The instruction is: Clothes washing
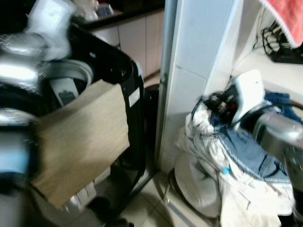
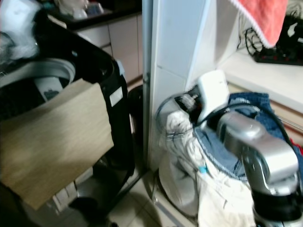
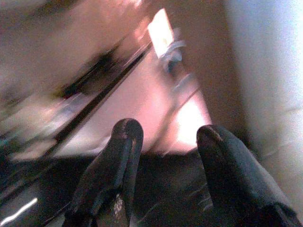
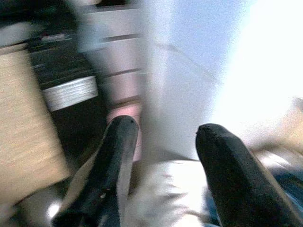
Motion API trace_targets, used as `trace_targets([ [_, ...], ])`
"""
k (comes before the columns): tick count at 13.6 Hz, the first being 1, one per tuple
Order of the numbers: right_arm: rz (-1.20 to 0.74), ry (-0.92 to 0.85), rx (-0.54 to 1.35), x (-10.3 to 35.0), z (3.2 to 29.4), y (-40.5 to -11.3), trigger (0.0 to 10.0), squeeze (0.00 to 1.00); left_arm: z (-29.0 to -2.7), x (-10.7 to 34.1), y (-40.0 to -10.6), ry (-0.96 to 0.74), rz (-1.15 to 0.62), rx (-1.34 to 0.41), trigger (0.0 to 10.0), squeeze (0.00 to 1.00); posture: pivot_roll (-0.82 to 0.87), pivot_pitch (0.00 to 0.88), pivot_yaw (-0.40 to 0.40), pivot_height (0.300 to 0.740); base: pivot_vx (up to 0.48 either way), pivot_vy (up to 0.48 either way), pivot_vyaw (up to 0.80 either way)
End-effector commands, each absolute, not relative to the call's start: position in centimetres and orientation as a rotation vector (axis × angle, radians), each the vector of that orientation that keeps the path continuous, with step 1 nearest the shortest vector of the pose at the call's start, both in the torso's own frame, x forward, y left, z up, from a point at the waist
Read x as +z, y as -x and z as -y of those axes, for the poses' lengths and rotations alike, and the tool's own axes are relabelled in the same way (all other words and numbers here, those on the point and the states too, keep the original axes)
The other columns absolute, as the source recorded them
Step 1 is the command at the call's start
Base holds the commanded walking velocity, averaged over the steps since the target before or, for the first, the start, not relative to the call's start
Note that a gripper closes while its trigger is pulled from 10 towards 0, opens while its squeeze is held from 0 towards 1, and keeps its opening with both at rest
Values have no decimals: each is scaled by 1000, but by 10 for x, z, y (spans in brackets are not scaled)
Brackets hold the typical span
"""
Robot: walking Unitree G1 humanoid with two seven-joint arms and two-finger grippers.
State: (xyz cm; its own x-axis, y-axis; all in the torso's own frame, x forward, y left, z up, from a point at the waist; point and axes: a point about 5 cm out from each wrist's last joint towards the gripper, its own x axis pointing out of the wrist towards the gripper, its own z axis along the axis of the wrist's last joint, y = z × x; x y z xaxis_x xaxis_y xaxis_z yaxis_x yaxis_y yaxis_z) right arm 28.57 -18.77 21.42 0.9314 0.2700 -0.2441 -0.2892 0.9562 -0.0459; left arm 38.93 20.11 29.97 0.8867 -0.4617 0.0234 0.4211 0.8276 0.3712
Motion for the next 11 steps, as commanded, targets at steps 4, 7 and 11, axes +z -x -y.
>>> trace_targets([
  [4,-309,158,-97,193,249,-304,10000,1000,-111,261,-354,-76,201,-802,10000,0,-94,0,53,740,0,0,0],
  [7,-355,182,-186,170,292,-318,10000,1000,-75,225,-329,24,139,-843,10000,0,-107,0,51,740,0,0,0],
  [11,-468,167,-81,138,310,-318,10000,1000,-68,208,-309,10,68,-916,10000,0,-109,0,48,740,0,0,0],
])
